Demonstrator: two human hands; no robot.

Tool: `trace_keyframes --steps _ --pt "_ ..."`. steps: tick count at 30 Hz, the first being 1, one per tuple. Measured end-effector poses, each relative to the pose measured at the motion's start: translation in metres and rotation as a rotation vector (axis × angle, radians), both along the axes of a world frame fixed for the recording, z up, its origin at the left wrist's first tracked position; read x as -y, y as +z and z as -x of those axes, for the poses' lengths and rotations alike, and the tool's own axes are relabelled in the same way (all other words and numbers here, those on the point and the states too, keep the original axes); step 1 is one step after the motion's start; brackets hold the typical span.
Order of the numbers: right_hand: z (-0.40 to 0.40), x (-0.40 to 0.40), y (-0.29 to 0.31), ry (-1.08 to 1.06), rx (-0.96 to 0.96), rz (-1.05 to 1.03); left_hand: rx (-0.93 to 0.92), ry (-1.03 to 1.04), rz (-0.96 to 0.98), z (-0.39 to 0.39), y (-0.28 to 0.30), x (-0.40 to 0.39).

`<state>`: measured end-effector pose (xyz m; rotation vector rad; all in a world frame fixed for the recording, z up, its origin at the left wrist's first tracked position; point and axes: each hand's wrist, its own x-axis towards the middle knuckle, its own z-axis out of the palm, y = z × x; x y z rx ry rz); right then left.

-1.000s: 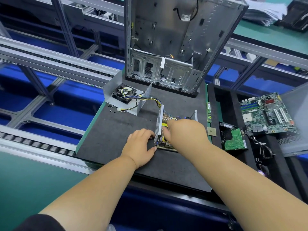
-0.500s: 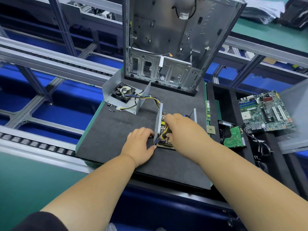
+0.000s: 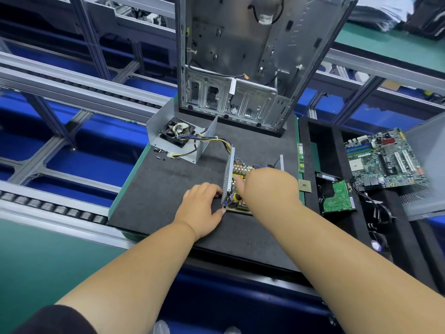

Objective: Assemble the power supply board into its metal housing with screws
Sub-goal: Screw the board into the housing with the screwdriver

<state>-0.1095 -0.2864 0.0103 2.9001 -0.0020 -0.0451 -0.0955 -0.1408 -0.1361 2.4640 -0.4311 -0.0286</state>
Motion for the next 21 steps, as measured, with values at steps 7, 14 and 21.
trace_keyframes --steps 7,14,21 --pt "0.002 0.007 0.013 0.119 -0.114 -0.297 -0.007 0.0 0.007 0.0 0.001 -0.001" --pt "0.012 0.013 0.013 0.364 -0.091 -0.262 -0.006 -0.001 0.008 0.0 0.001 -0.001" --pt "0.007 0.0 0.007 0.238 -0.055 -0.264 -0.009 0.003 0.005 0.0 0.0 -0.001"
